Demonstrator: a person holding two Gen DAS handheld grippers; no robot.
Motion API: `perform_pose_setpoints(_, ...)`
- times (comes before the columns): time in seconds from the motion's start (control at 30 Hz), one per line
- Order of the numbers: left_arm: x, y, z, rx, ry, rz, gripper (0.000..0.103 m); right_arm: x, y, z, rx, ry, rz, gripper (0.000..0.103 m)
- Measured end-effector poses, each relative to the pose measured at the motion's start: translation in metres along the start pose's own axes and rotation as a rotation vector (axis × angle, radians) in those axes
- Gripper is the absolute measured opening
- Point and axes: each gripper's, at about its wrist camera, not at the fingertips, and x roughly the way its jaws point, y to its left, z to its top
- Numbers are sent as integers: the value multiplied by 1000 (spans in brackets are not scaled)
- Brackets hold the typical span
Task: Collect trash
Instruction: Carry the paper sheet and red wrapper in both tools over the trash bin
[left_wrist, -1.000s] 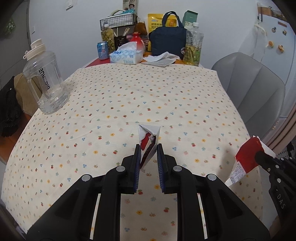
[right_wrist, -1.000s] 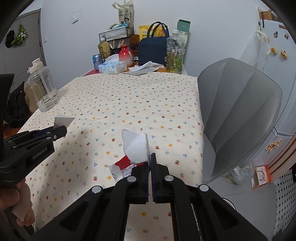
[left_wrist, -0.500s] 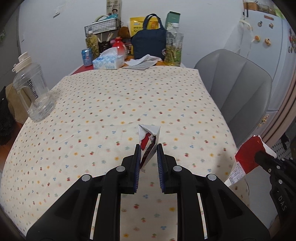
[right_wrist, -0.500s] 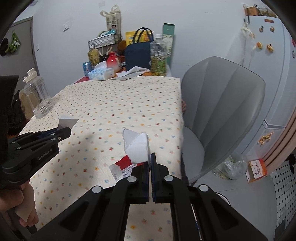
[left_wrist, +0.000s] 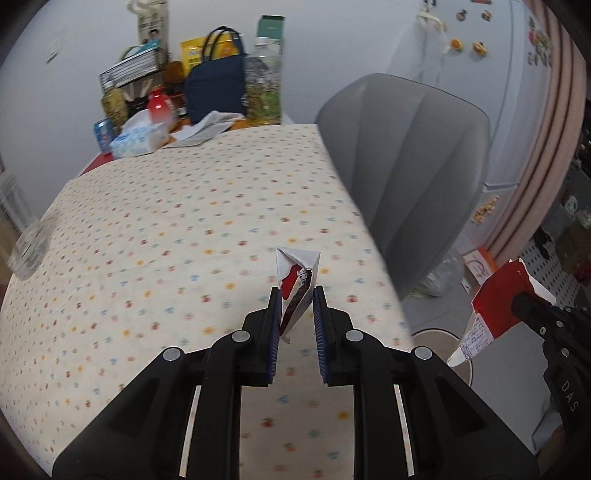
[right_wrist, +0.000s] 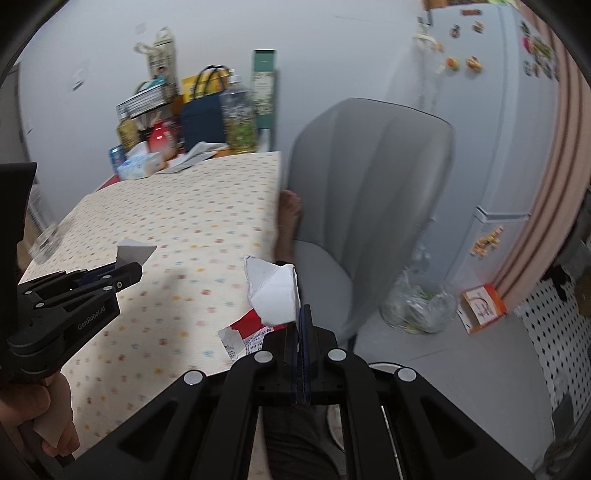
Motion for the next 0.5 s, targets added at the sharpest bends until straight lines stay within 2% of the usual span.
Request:
perform_pose_setpoints(0.23, 17, -59, 6, 100, 24, -70, 17, -1, -53, -10, 86, 7, -76, 3)
perform_pose_setpoints(0.5, 36, -115, 6, 191, 57, -115, 17, 4, -104, -24, 167, 27, -133, 3)
